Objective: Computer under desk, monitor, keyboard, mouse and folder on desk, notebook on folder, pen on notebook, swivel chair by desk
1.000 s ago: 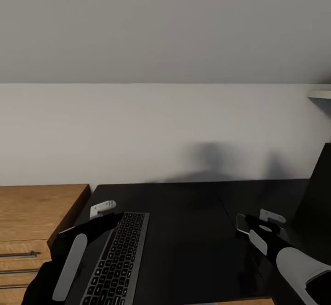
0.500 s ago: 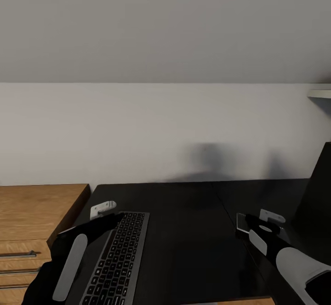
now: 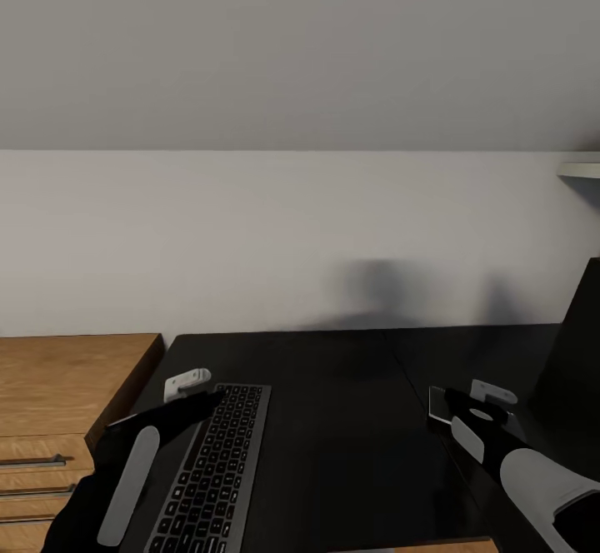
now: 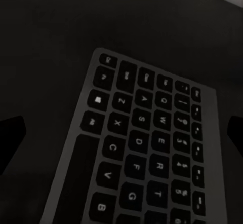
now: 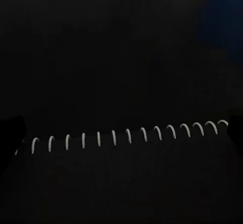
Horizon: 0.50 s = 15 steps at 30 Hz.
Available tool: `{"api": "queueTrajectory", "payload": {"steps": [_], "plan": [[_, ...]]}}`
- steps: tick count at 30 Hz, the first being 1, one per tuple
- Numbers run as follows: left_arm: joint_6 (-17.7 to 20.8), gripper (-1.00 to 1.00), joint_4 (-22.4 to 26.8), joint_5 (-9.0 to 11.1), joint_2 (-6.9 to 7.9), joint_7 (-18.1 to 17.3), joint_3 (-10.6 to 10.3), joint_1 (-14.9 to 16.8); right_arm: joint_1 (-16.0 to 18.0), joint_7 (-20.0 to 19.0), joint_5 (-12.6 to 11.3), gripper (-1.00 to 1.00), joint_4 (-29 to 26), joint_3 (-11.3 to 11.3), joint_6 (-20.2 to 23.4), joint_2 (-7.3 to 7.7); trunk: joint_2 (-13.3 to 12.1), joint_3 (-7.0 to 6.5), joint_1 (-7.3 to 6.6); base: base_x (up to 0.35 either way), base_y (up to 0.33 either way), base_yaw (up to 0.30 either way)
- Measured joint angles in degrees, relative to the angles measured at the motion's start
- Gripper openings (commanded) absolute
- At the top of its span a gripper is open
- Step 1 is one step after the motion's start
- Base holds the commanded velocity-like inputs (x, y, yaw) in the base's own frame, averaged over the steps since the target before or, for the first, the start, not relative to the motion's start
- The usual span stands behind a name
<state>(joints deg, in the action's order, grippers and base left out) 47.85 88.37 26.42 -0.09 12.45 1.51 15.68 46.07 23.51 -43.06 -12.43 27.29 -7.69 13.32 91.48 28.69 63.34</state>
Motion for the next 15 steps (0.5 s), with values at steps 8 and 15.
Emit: {"api": "queueTrajectory", "payload": {"steps": [8, 15], "plan": [[0.0, 1.0, -0.2, 0.0, 0.01, 0.0, 0.0, 0.0, 0.1, 0.0, 0.1, 1.0, -0.6, 0.0, 1.6, 0.01, 0.0, 0.0, 0.01, -0.117, 0.116, 0.0], [0.0, 1.0, -0.2, 0.0, 0.01, 0.0, 0.0, 0.0, 0.0, -0.1, 0.0, 1.0, -0.1, 0.1, 0.4, -0.05, 0.0, 0.0, 0.0, -0.019, 0.019, 0.0]]}}
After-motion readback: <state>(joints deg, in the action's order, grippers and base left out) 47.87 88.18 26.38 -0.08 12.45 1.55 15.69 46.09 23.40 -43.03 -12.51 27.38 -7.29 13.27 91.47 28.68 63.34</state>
